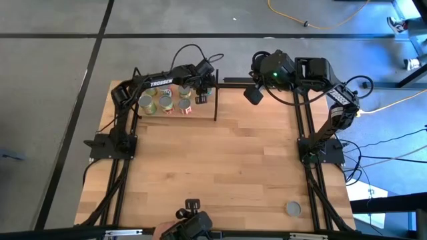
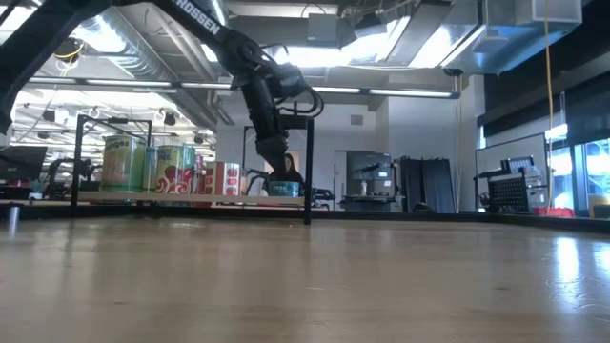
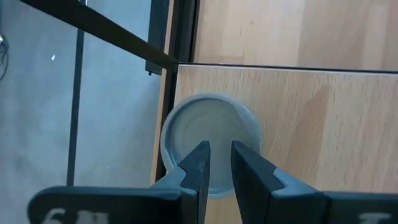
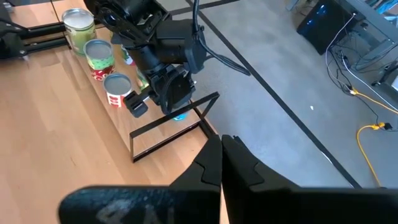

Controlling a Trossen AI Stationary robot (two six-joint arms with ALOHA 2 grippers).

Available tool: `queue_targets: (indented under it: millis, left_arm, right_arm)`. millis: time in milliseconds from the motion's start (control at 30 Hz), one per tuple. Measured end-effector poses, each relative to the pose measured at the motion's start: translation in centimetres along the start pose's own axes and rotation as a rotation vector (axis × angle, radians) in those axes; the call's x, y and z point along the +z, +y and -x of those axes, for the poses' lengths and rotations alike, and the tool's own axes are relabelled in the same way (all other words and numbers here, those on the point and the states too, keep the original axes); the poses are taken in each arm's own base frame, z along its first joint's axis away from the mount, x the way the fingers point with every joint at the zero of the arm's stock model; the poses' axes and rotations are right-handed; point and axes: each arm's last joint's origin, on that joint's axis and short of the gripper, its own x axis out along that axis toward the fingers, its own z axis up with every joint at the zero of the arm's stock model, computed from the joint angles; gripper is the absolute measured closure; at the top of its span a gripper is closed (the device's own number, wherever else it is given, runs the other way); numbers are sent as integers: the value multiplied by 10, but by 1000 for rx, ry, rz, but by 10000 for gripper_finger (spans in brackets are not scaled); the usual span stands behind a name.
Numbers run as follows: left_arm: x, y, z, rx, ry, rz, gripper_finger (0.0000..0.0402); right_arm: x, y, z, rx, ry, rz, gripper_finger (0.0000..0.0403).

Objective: Pick and place cans onto a shelf
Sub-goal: Put the canned tuna on the shelf

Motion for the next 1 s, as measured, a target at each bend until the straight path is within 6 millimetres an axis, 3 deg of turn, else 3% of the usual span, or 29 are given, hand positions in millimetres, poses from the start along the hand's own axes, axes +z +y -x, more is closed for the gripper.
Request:
queue_targets:
  millis: [1000]
  left_arm:
    - [-7, -6, 0, -92, 48, -36, 343]
  right_arm:
    - [0, 0, 0, 0, 0, 4, 402]
